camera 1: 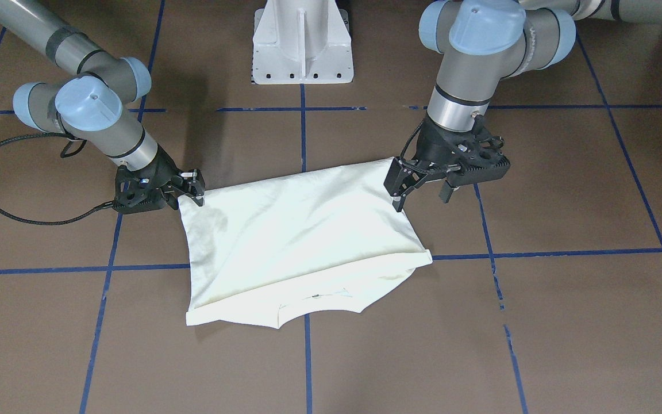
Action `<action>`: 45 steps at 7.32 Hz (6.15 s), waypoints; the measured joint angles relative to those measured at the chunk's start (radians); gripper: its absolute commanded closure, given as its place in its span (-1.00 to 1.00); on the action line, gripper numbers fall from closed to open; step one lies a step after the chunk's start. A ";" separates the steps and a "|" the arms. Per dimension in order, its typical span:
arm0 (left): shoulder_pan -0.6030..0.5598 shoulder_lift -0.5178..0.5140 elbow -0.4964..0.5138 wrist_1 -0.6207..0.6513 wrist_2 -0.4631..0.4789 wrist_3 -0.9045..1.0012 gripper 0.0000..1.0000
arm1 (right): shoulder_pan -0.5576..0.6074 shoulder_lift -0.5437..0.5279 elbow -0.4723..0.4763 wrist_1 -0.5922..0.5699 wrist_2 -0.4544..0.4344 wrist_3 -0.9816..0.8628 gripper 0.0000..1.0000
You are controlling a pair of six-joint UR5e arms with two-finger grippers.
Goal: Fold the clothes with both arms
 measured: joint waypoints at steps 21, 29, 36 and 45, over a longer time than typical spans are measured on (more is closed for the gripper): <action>0.355 0.006 0.135 -0.203 -0.009 -0.569 0.99 | -0.024 -0.248 0.484 0.192 -0.046 0.234 -1.00; 0.179 -0.090 0.320 -0.274 -0.005 -0.393 1.00 | -0.019 -0.254 0.480 0.194 -0.055 0.235 -1.00; 0.008 -0.403 0.951 -0.705 0.072 -0.094 -0.98 | -0.017 -0.245 0.424 0.193 -0.074 0.236 -1.00; -0.071 -0.090 0.217 -0.199 -0.078 0.048 -1.00 | -0.133 -0.069 0.383 -0.232 -0.208 0.065 -1.00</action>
